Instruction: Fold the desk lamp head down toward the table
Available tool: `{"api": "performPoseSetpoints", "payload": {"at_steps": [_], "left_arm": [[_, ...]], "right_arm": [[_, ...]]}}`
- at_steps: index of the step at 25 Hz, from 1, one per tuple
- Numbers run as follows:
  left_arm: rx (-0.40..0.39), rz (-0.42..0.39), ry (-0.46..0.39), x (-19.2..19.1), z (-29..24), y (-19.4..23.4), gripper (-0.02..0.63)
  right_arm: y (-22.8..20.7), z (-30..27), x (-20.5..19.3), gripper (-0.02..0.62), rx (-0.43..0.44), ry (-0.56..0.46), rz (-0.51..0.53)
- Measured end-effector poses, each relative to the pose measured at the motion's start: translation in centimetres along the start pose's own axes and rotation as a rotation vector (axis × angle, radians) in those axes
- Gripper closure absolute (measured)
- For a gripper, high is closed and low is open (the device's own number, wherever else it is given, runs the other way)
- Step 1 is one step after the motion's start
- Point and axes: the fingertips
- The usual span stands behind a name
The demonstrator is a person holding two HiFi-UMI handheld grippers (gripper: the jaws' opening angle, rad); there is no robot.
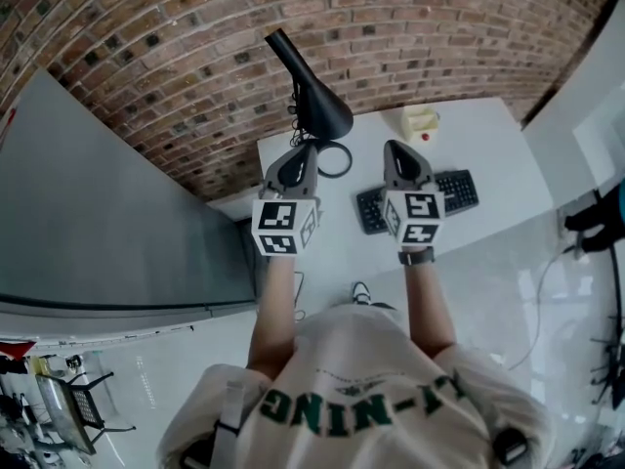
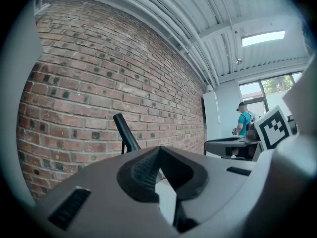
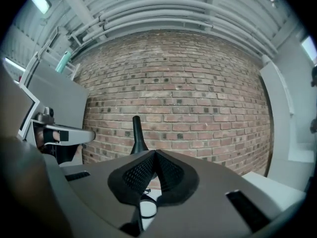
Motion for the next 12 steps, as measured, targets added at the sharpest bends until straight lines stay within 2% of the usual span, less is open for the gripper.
{"api": "performPoseSetpoints", "payload": {"at_steps": [5,10,12], "left_arm": [[0.022,0.001,0.017,-0.8,0.1,0.2,0.604],[0.058,0.012,0.046,-2.2,0.3,0.6,0.604],[0.07,0.015,0.062,-2.9,0.3,0.8,0.604]], "right_arm": [[0.1,-0.4,-0.8,0.592,0.017,0.017,-0.01],[-0.5,-1.7,-3.0,0.592,0.039,0.079,-0.018],[-1.0,-2.5,-4.4,0.592,0.047,0.097,-0.065]]}}
Point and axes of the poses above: the fingertips, and each gripper's own axes: z backward along the fingers, y to its left, x out of its top, and after that the axes turned 2 degrees about x, right-handed
